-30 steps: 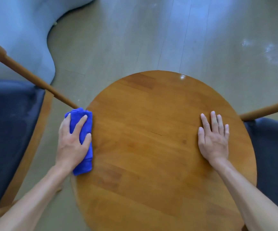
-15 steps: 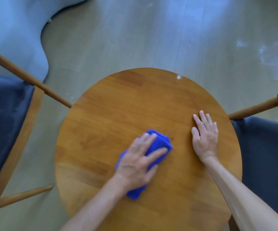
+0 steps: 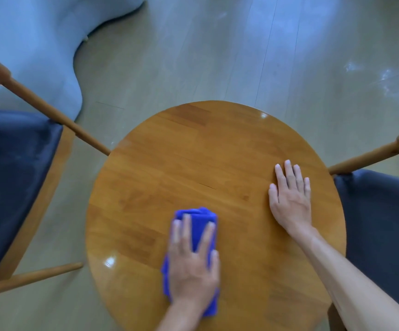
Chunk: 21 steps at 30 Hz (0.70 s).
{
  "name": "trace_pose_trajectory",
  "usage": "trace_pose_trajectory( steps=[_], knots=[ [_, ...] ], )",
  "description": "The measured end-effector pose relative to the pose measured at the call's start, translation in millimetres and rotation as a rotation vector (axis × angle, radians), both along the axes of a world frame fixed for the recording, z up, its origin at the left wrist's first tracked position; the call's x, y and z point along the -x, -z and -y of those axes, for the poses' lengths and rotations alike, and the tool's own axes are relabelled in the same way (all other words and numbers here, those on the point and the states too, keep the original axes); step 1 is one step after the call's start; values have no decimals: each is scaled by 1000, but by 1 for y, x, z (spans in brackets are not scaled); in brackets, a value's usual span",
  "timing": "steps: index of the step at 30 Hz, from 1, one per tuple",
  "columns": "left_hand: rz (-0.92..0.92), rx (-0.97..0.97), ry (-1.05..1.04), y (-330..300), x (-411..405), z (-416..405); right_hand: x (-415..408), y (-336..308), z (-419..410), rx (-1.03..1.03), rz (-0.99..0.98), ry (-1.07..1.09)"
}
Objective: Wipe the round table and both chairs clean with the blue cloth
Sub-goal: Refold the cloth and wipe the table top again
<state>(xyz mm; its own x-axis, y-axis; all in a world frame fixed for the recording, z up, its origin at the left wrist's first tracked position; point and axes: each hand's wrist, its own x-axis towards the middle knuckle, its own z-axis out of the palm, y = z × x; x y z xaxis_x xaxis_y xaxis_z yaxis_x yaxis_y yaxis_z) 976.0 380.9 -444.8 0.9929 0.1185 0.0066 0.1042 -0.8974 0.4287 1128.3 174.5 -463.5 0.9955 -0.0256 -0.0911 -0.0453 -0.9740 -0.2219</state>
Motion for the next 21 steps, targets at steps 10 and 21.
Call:
trace_pose_trajectory(
  steps=[10,21],
  knots=[
    [76,-67,297,12,-38,-61,72,-5,29,114,-147,-15],
    [32,-14,-238,1,5,-57,73,5,21,135,-107,14]
  ],
)
